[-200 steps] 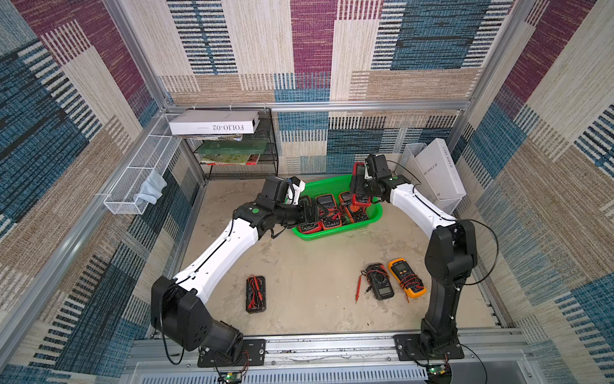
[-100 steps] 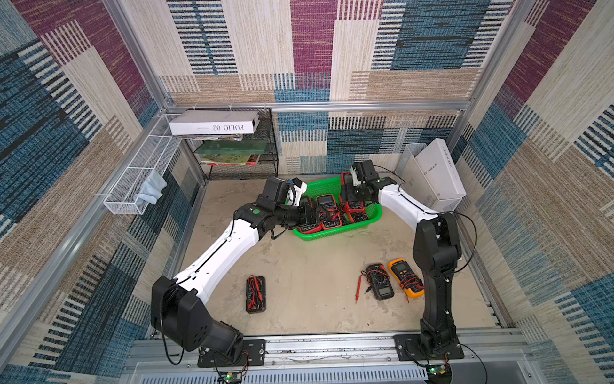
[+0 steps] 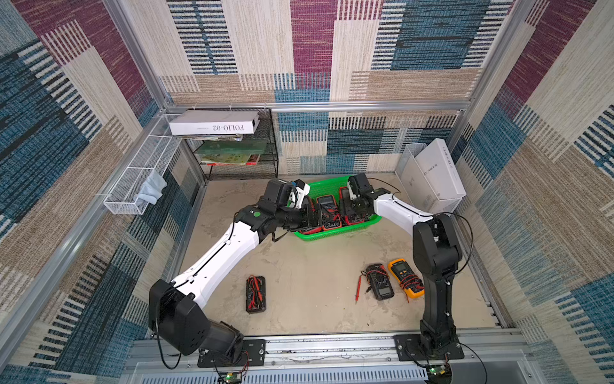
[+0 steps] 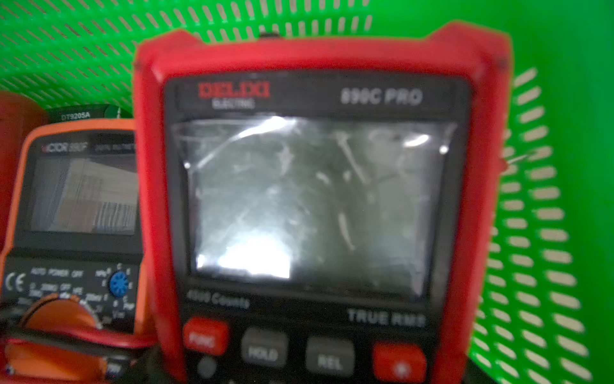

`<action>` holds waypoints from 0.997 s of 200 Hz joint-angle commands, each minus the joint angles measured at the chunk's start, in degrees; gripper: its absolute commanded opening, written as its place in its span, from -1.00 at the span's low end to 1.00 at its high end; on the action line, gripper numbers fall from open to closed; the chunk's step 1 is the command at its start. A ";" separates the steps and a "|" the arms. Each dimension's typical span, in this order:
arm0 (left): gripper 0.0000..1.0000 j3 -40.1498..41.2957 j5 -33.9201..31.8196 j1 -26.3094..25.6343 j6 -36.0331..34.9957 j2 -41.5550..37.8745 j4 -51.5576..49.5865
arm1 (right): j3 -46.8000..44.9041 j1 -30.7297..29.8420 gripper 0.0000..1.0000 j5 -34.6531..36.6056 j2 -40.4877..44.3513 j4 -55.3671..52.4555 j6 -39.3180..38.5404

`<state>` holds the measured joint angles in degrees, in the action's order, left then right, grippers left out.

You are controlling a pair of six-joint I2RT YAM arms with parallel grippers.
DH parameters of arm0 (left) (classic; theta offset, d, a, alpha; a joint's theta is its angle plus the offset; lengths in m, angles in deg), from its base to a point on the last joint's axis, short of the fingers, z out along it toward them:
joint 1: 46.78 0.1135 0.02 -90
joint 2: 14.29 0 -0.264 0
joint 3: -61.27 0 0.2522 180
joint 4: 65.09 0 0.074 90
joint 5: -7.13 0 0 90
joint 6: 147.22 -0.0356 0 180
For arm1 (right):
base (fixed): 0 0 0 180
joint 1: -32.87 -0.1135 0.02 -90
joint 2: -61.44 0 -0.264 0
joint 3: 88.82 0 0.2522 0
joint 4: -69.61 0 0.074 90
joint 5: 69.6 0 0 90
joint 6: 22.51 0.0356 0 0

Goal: Put the multimeter into the basket
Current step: Adjust the basket at the center of the board.

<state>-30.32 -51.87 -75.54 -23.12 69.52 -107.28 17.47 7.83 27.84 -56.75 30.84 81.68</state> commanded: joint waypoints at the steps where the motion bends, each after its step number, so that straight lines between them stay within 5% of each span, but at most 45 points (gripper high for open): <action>1: 0.99 0.04 -0.40 -0.25 0.05 -0.06 1.33 | -1.82 -0.41 0.65 0.21 0.98 -0.66 1.15; 58: 0.99 -0.54 -0.49 -1.12 -0.12 1.33 1.52 | -8.01 -1.59 0.72 0.03 4.13 0.91 4.10; 90: 0.99 0.18 -0.59 -1.48 -0.26 1.45 1.79 | -9.39 -2.08 1.00 1.27 5.24 0.35 5.74; 199: 0.99 6.79 -2.14 -1.85 -0.68 -2.38 1.71 | -8.71 -1.62 0.99 2.67 10.22 -1.03 7.25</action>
<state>-24.81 -53.18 -77.26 -23.03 68.17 -106.82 8.42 5.97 30.18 -48.01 30.88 88.22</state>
